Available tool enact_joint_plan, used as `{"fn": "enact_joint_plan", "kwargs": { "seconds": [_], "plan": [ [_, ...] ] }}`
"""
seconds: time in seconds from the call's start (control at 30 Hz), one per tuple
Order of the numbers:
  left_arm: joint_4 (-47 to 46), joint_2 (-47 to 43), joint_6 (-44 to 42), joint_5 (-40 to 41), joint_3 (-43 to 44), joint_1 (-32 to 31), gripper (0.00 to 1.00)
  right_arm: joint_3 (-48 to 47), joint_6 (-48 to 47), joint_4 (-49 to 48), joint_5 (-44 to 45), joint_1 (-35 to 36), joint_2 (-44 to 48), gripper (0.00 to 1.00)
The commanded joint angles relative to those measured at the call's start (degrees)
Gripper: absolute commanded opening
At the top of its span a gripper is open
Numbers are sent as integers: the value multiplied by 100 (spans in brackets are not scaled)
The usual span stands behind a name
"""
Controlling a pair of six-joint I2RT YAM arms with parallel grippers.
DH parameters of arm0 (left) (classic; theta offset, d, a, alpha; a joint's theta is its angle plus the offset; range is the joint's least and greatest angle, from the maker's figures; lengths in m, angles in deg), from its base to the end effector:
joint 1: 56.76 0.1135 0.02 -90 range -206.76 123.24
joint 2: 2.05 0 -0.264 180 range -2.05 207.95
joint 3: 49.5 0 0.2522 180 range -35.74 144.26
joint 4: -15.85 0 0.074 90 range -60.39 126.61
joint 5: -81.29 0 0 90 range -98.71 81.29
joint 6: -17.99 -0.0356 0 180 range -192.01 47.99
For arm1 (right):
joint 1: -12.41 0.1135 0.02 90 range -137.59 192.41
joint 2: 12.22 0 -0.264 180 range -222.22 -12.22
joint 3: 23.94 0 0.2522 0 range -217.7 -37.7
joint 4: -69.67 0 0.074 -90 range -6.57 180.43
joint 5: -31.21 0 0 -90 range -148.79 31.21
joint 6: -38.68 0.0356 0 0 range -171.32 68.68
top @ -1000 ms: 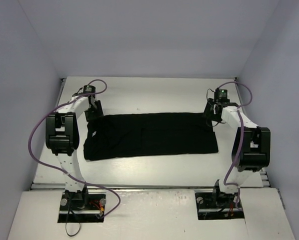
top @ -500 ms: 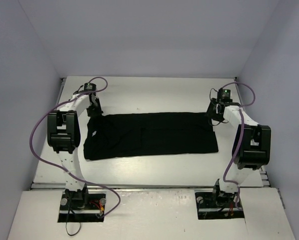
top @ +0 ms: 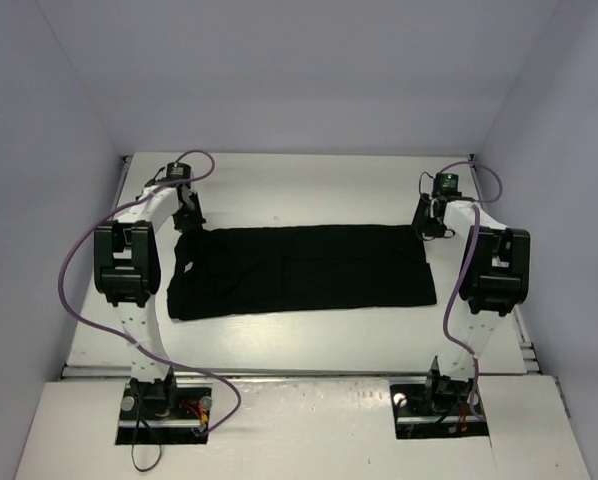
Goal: Fold and stack the t-shirts
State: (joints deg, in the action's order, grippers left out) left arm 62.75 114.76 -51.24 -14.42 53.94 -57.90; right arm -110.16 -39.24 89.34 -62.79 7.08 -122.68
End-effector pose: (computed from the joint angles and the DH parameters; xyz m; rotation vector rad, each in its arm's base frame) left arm 0.4385 -0.0123 0.1958 -0.4154 2.6060 -0.2623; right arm 0.4196 -0.0366 0.1814 0.3196 2.3171 0.1401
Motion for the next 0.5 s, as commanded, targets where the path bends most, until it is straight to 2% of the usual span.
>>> {"fn": "enact_joint_plan", "kwargs": {
  "seconds": [0.0,0.03,0.13,0.17,0.47],
  "plan": [
    [-62,-291,-148,-35,325,79,0,-363,-206,-178,-165,-58,-165,28],
    [-62,-291,-159,-35,330,79,0,-380,-206,-178,-170,-64,-220,26],
    [-62,-226,-225,2,409,234,0,-361,-217,-236,-114,-111,-321,4],
    [-64,-200,-242,-7,447,297,0,-340,-218,-258,-80,-136,-343,0],
    [-227,-4,-320,-150,825,637,0,-377,-271,-339,173,-438,-405,0]
  ]
}}
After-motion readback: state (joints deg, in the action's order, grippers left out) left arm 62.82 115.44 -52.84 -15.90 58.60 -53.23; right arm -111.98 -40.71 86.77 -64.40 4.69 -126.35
